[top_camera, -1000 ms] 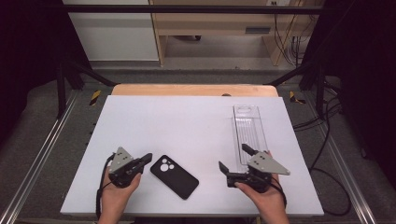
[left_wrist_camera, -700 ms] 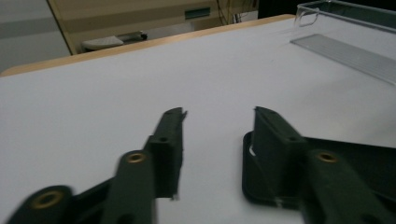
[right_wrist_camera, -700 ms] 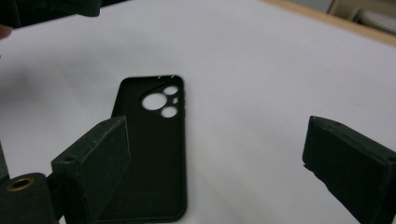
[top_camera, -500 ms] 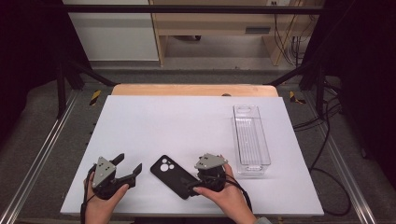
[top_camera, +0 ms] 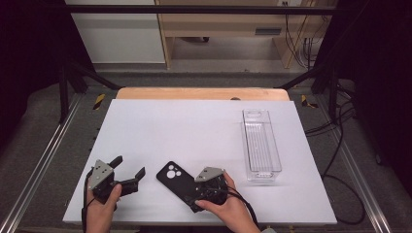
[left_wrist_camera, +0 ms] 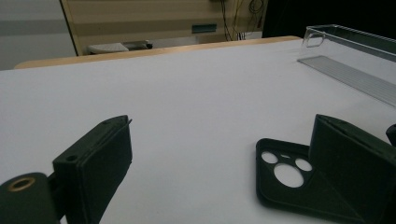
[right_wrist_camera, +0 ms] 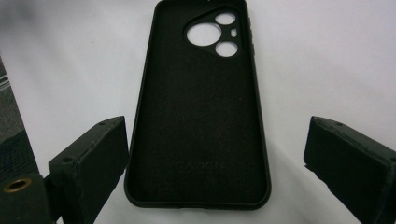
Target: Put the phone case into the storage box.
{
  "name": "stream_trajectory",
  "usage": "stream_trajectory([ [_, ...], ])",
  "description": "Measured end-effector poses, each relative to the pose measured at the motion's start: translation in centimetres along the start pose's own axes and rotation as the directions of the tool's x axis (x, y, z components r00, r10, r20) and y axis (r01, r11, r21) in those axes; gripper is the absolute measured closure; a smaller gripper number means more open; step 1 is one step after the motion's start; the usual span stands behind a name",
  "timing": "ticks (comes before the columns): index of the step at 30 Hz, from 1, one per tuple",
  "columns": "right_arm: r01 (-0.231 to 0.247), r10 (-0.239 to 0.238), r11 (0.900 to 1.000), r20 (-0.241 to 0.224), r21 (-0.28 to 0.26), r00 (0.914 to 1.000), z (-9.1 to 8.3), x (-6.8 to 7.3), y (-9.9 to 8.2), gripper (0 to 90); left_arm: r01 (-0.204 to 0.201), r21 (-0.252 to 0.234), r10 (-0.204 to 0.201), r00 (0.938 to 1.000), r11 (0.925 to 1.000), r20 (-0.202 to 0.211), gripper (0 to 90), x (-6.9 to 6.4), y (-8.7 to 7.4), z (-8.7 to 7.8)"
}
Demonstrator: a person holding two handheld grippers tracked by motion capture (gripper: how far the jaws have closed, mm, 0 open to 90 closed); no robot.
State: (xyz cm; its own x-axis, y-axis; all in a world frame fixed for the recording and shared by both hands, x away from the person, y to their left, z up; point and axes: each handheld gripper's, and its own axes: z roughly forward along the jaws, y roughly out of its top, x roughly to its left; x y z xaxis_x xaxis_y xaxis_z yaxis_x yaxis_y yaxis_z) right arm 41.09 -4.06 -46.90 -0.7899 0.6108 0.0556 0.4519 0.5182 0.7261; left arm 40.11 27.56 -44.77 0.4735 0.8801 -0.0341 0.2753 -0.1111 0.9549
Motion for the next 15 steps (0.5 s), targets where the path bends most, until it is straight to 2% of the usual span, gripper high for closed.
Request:
stream_trajectory([
  [9,0.014,-0.015,0.9996,0.007,0.025,0.9999,0.46,0.14,-0.29,6.7,-0.011,0.004,0.011,0.9999,0.9999,0.012,6.2,-0.24,-0.02,0.09],
  [15,0.014,-0.013,0.9991,-0.015,0.040,0.9998,0.89,0.33,-0.38,6.7,-0.016,0.009,0.015,0.9997,0.9998,0.019,6.2,-0.52,-0.07,0.26],
])
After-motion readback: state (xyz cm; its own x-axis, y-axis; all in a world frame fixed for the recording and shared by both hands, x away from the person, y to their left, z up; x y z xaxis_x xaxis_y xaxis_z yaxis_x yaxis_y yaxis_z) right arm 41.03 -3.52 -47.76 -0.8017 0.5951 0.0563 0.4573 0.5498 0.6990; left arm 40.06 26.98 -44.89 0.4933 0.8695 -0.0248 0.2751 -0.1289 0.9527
